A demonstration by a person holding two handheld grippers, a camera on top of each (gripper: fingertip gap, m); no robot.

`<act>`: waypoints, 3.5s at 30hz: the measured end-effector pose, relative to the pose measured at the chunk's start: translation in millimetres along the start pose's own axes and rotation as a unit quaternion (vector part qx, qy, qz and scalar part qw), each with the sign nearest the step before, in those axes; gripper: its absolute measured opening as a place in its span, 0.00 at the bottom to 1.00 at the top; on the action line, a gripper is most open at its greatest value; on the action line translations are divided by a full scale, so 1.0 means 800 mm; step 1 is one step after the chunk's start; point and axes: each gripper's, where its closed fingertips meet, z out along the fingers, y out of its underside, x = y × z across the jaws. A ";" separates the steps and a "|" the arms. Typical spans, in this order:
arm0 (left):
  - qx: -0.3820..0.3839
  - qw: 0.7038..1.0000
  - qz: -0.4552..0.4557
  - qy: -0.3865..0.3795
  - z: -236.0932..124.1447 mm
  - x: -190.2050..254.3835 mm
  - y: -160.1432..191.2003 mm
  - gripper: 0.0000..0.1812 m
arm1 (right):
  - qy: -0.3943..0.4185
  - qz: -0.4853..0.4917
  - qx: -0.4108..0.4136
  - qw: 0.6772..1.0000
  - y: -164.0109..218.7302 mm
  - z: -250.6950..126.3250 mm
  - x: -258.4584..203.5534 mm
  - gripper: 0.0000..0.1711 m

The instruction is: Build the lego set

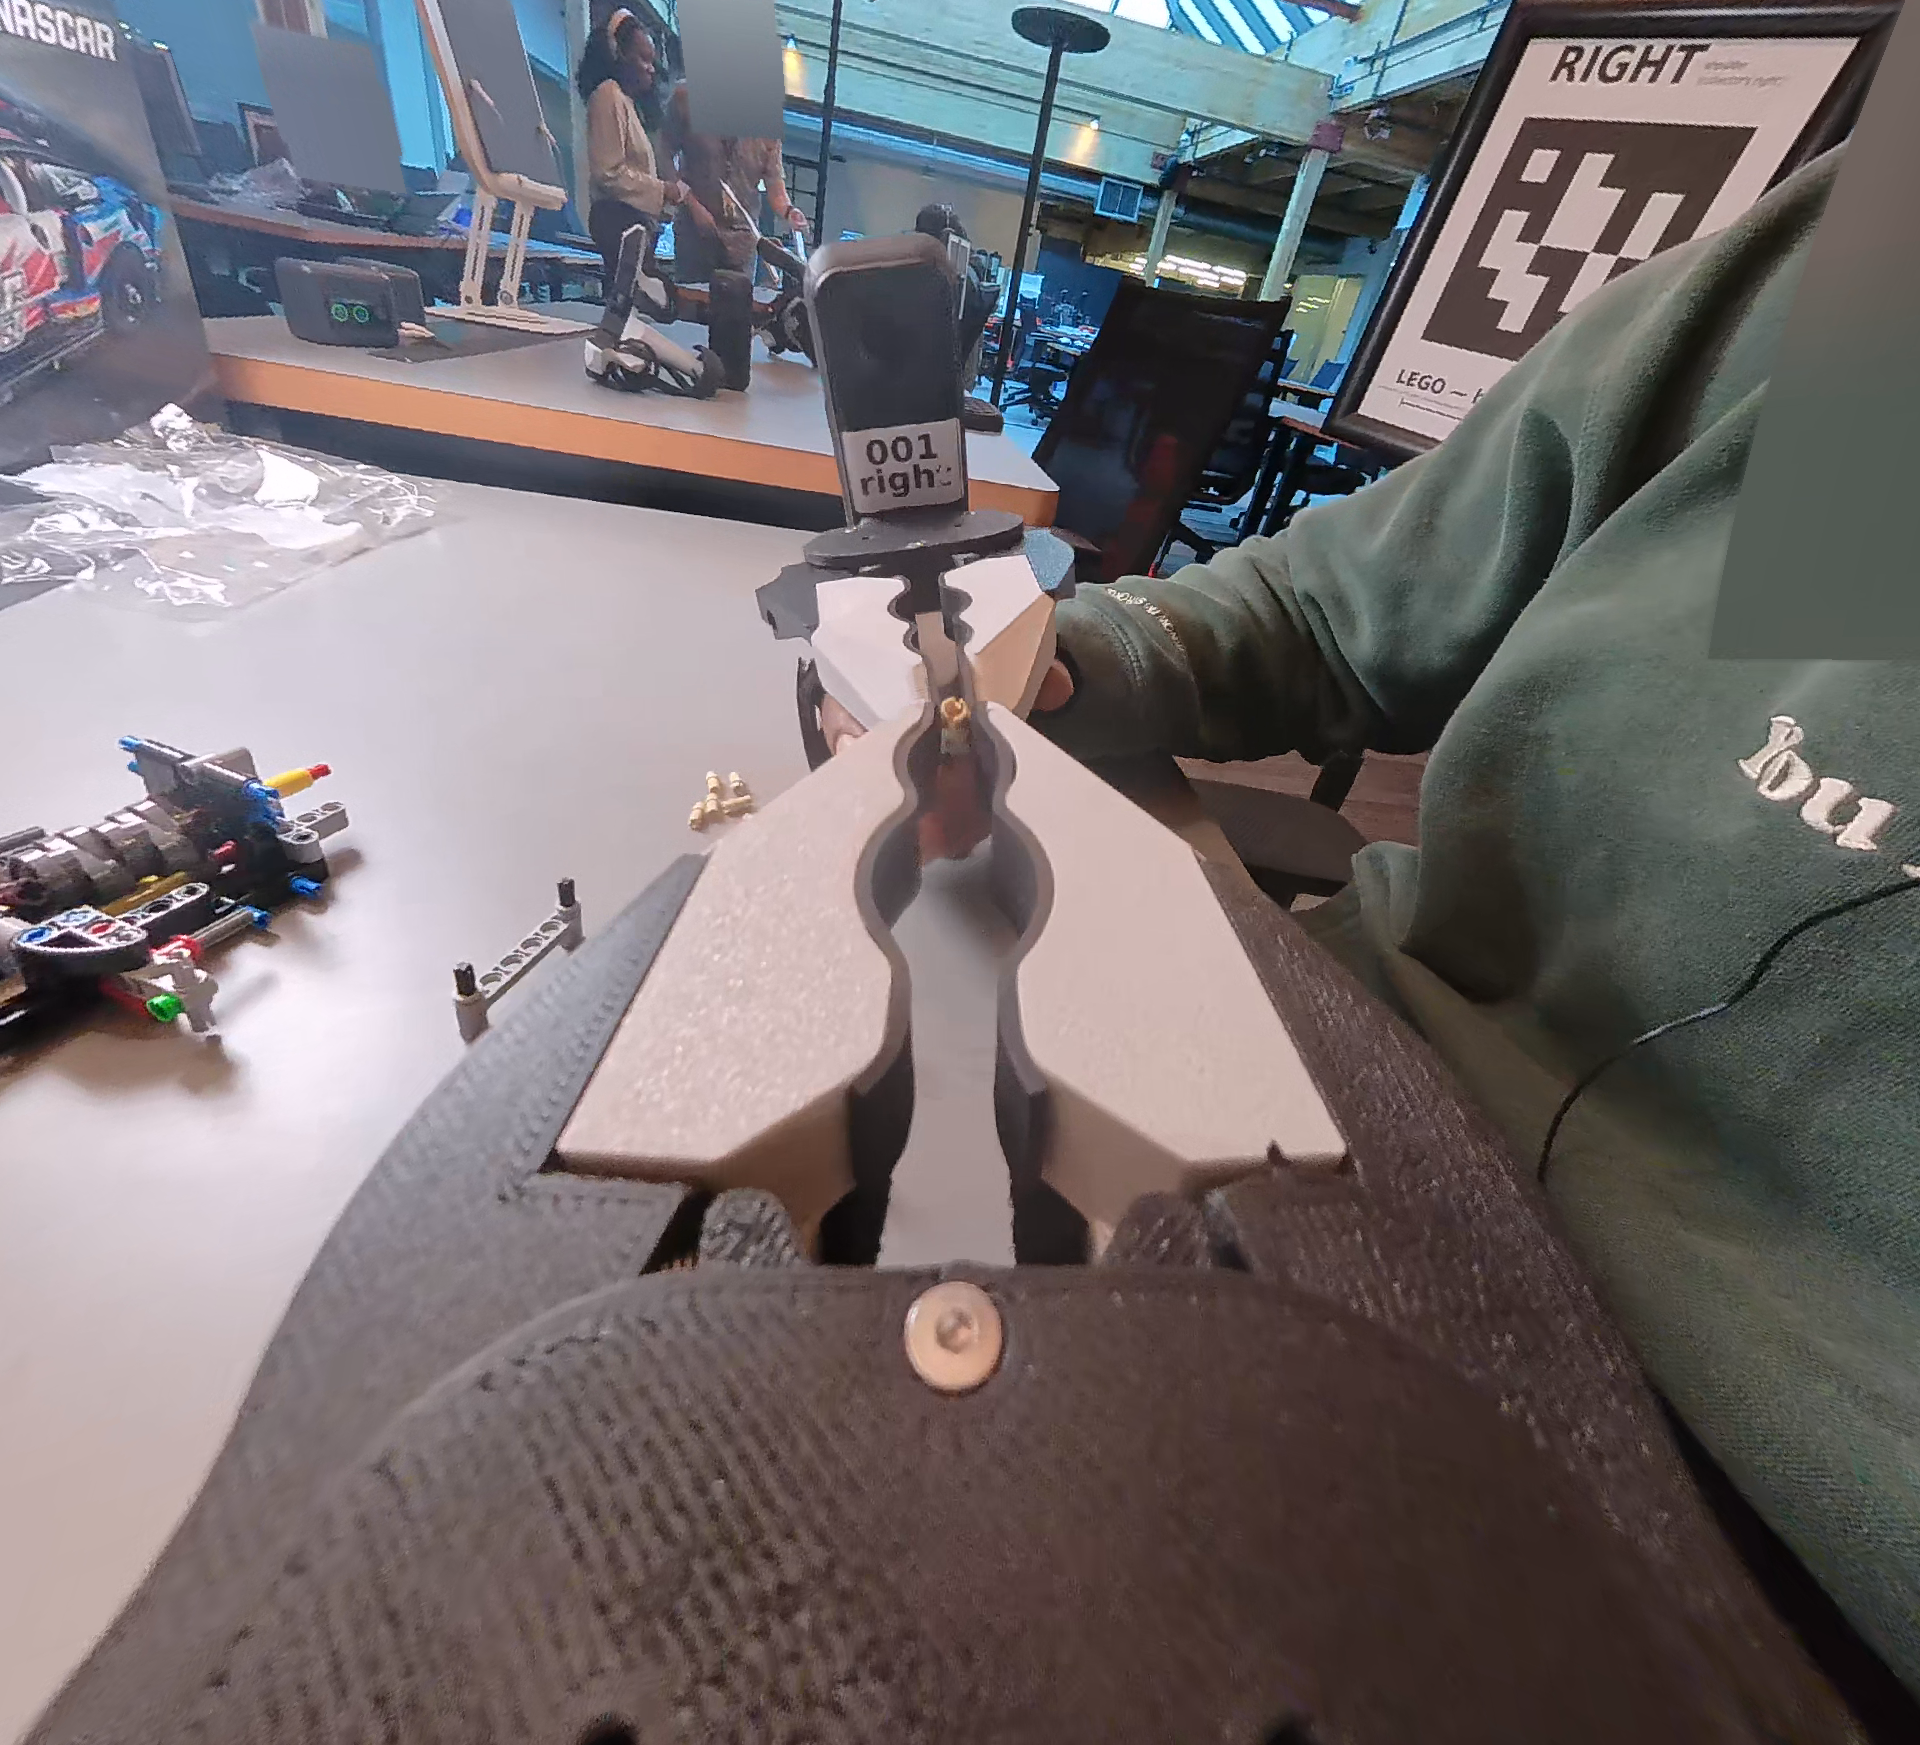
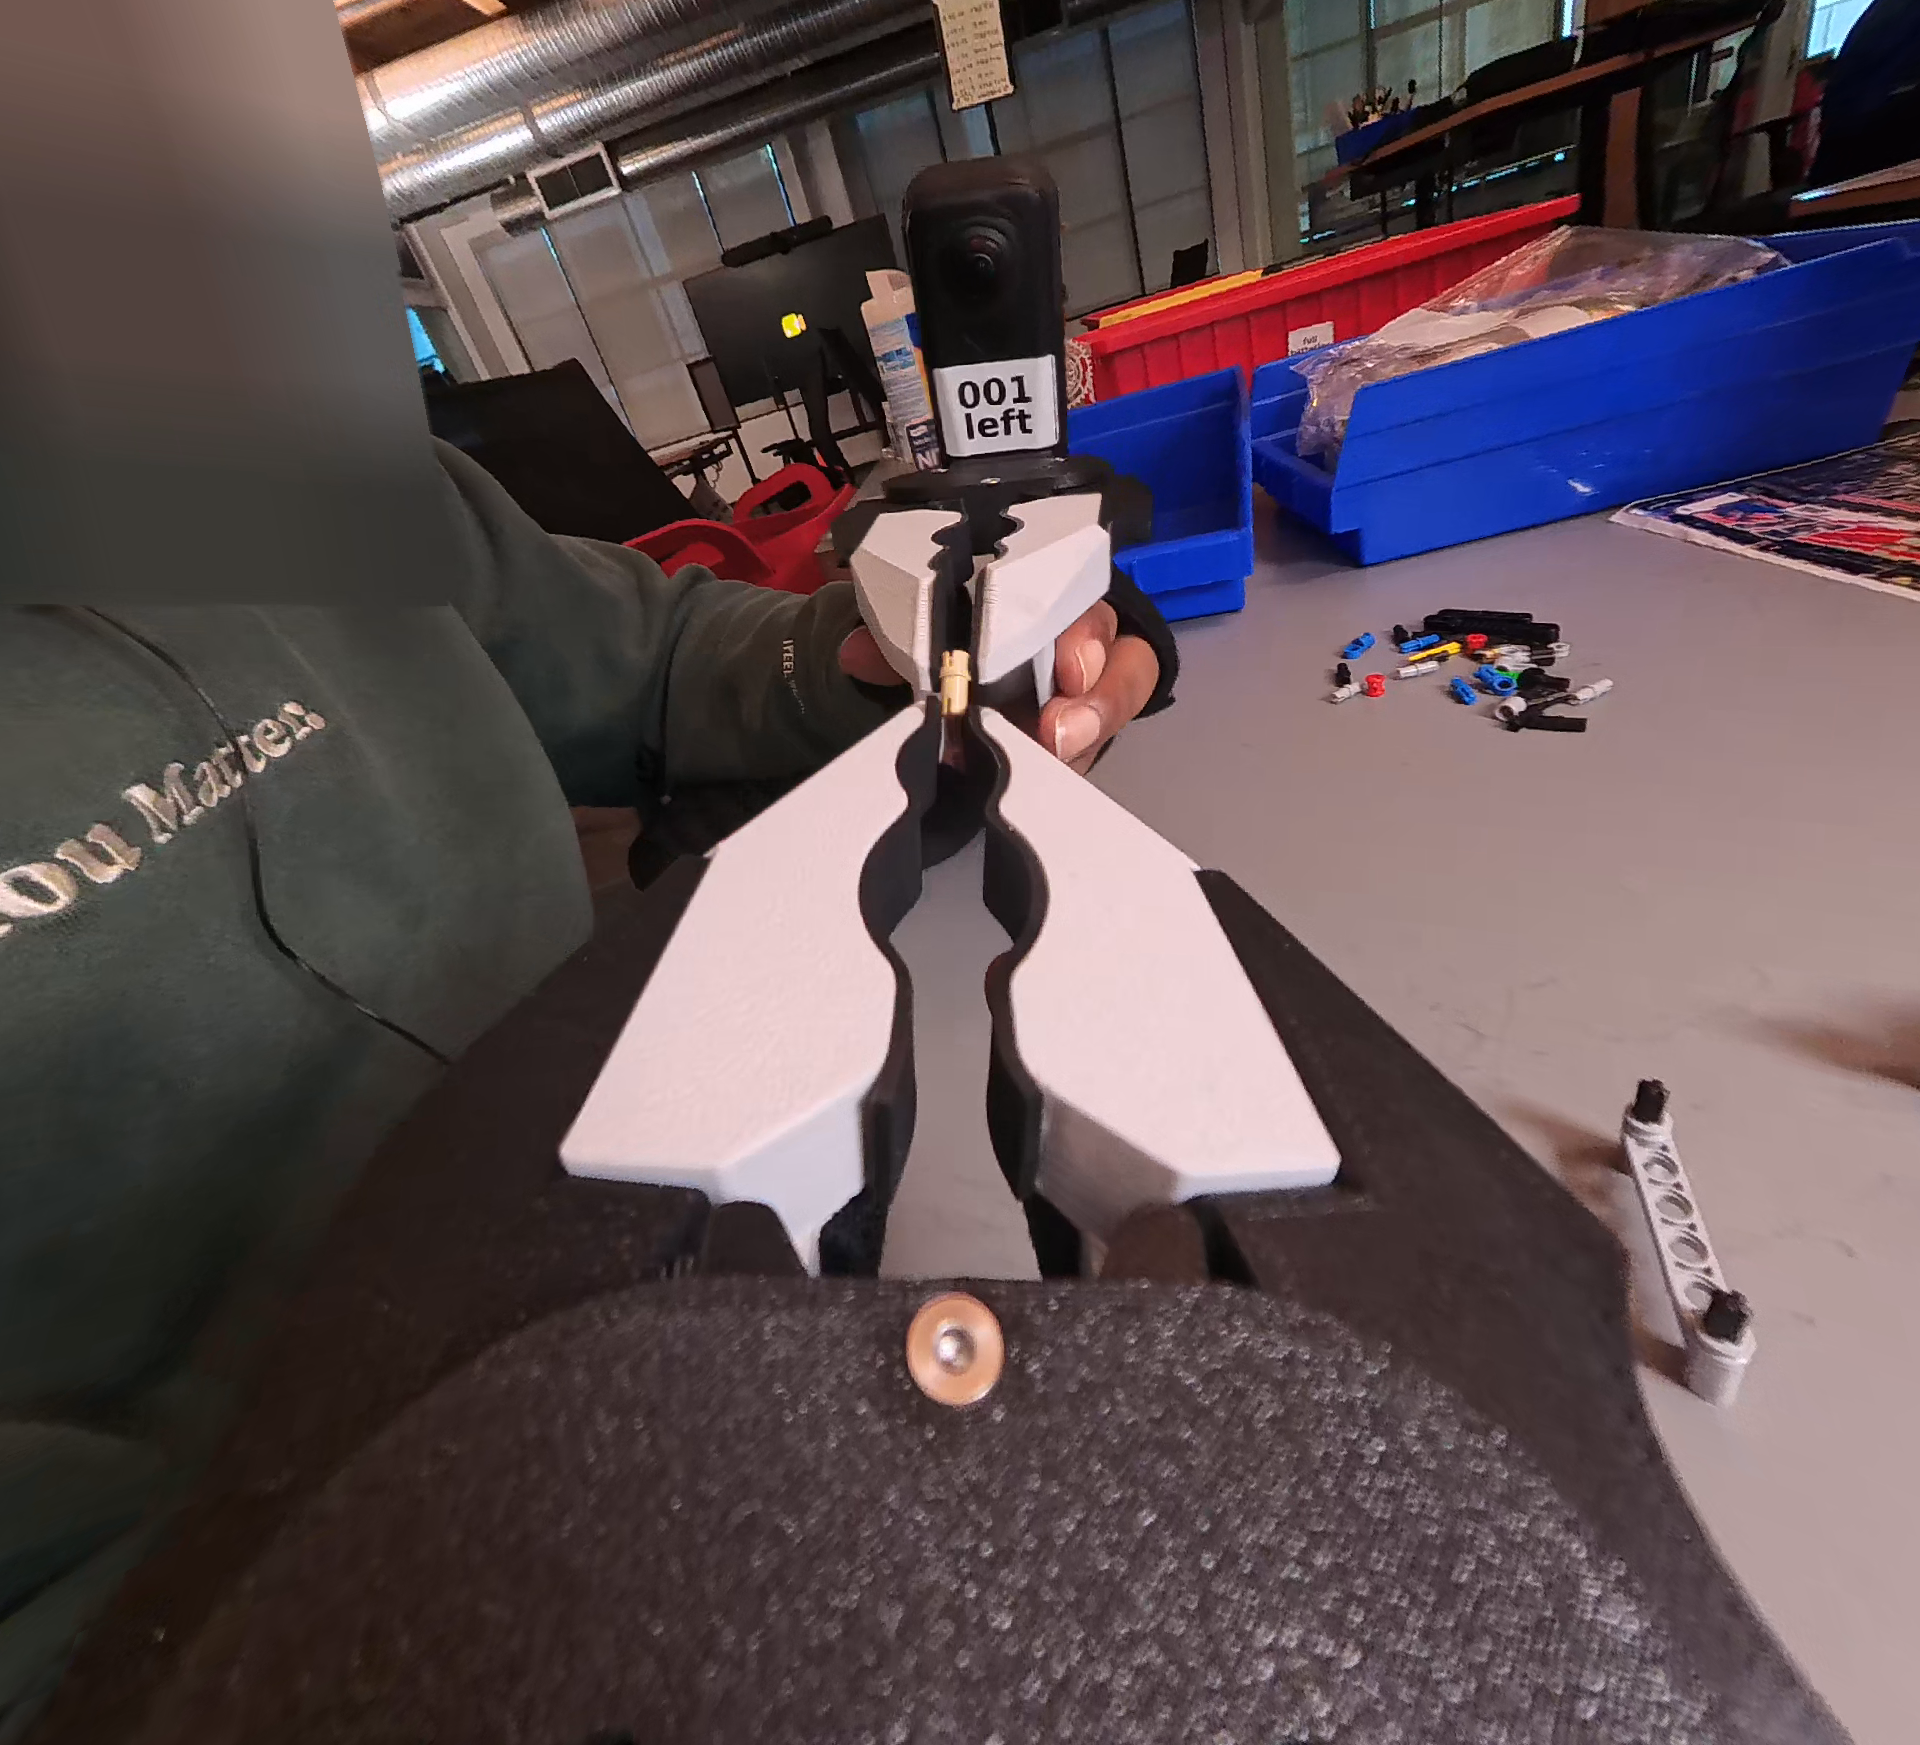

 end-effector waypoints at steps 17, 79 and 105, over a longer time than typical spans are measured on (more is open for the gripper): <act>-0.038 0.998 -0.055 0.003 0.002 -0.011 0.019 0.02 | 0.065 -0.102 -0.060 0.991 0.020 0.005 0.013 0.03; 0.021 0.947 -0.281 0.154 -0.003 0.013 0.006 0.06 | 0.212 -0.567 -0.103 0.789 -0.002 0.009 -0.006 0.02; 0.015 0.938 -0.341 0.065 0.002 -0.028 0.028 0.07 | 0.258 -0.571 -0.170 0.760 0.016 0.000 0.037 0.00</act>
